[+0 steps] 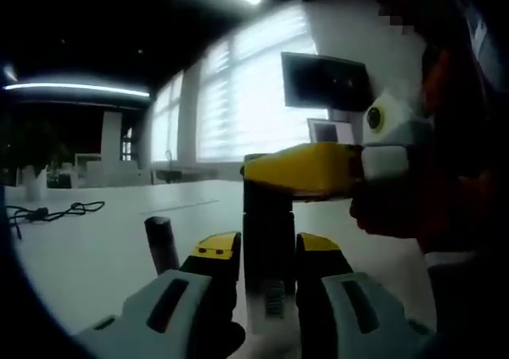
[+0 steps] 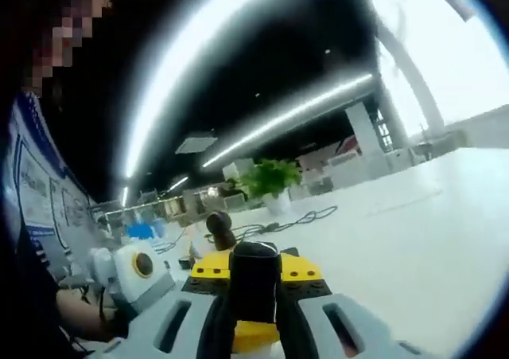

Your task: Pick up cosmetic bottle twist off cap place on table pick up cap screw tight cap place on table

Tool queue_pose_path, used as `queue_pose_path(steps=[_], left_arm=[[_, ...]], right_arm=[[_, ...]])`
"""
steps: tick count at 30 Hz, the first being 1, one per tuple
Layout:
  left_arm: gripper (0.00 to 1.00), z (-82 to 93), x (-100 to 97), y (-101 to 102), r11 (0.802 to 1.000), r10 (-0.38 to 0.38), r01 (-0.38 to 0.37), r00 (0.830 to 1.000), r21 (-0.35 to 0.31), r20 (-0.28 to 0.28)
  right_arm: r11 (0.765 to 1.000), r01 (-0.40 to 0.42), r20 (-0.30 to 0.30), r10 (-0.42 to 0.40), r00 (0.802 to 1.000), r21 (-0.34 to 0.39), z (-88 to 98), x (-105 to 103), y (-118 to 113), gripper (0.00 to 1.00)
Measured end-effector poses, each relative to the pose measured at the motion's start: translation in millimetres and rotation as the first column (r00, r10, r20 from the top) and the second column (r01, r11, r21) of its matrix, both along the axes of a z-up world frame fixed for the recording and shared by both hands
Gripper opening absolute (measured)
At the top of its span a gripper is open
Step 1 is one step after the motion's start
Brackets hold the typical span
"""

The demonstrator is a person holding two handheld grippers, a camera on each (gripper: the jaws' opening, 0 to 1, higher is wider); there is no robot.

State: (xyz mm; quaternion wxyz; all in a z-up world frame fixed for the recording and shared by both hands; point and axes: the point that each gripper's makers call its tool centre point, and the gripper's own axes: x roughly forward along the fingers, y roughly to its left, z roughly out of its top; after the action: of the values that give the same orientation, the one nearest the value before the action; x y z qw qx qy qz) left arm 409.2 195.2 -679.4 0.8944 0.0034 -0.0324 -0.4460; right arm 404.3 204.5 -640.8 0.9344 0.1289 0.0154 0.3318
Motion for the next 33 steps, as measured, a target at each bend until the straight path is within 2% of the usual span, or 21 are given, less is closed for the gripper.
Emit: queue_pose_path(steps=[6, 9, 10, 29, 33], left_arm=[[0.20, -0.1, -5.2, 4.3, 1.000, 0.003, -0.003, 1.000, -0.005, -0.006], [0.20, -2.7, -9.0, 5.8, 1.000, 0.002, -0.003, 1.000, -0.019, -0.023], [0.20, -3.6, -9.9, 6.4, 1.000, 0.003, -0.003, 1.000, -0.019, -0.026], [0.17, -13.2, -20.3, 6.0, 1.000, -0.003, 0.003, 1.000, 0.015, -0.020], [0.16, -13.3, -19.2, 6.0, 1.000, 0.018, -0.018, 1.000, 0.020, -0.010]], right_arm=[[0.997, -0.021, 0.074, 0.026, 0.997, -0.073, 3.1, -10.0, 8.4, 0.12], [0.981, -0.009, 0.174, 0.044, 0.984, -0.195, 3.5, -16.6, 13.9, 0.12], [0.977, -0.010, 0.181, 0.049, 0.982, -0.213, 1.7, -18.5, 15.6, 0.12], [0.981, -0.013, 0.166, 0.046, 0.985, -0.191, -10.4, -25.1, 19.7, 0.12], [0.984, 0.016, 0.140, 0.009, 0.990, -0.175, -9.5, -20.8, 18.7, 0.12]])
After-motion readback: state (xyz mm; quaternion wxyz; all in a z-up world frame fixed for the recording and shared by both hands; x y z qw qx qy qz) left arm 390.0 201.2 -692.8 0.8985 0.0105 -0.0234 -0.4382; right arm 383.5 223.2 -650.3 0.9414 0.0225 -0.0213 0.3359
